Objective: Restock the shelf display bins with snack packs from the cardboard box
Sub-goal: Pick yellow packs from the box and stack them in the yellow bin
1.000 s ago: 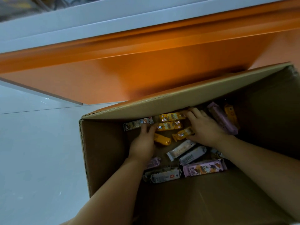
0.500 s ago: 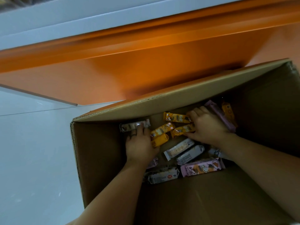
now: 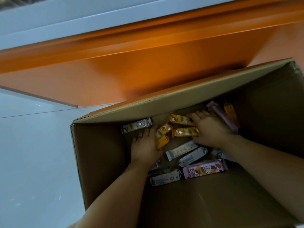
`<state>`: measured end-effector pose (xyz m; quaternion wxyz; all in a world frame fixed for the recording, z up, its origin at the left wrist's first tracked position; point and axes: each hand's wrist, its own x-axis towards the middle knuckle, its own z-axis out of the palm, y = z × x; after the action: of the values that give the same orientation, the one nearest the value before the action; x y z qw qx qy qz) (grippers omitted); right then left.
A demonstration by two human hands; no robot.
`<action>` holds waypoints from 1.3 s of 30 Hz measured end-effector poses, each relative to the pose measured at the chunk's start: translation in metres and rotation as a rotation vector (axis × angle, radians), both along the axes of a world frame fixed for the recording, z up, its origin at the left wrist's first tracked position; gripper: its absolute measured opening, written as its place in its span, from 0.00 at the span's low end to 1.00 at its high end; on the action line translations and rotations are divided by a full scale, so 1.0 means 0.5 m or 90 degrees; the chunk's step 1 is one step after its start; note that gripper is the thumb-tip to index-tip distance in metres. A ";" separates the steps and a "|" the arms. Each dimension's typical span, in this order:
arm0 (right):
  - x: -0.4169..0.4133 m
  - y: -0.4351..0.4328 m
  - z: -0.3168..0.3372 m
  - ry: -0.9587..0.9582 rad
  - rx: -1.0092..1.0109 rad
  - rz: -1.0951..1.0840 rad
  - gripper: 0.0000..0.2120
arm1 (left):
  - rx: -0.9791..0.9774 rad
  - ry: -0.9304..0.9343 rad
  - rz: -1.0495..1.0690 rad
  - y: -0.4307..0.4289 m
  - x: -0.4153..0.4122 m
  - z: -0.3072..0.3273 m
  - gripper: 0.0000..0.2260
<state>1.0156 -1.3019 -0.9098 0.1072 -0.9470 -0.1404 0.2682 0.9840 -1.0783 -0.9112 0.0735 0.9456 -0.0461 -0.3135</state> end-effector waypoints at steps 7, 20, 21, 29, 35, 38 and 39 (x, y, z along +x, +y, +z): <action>-0.005 -0.002 0.091 -0.050 0.005 -0.023 0.36 | -0.022 -0.035 0.050 -0.016 -0.007 0.062 0.34; -0.115 0.015 0.440 -0.233 0.139 -0.120 0.33 | -0.225 -0.334 0.082 0.014 -0.079 0.345 0.32; -0.121 0.017 0.468 -0.255 0.149 -0.120 0.33 | -0.239 -0.366 0.074 0.019 -0.079 0.371 0.32; -0.116 0.031 0.673 -0.416 0.275 -0.170 0.35 | -0.364 -0.586 0.085 0.027 -0.043 0.581 0.32; -0.060 0.114 0.766 -0.522 0.396 -0.205 0.32 | -0.413 -0.699 0.121 0.082 0.022 0.706 0.34; -0.022 0.172 0.782 -0.527 0.394 -0.188 0.33 | -0.389 -0.752 0.163 0.145 0.062 0.732 0.34; -0.008 0.193 0.786 -0.531 0.394 -0.184 0.33 | -0.390 -0.771 0.182 0.168 0.076 0.738 0.34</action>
<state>1.0118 -1.2052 -0.5170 0.3523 -0.9069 -0.1119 -0.2020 1.0220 -0.9941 -0.5423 0.3391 0.8874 -0.0405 0.3096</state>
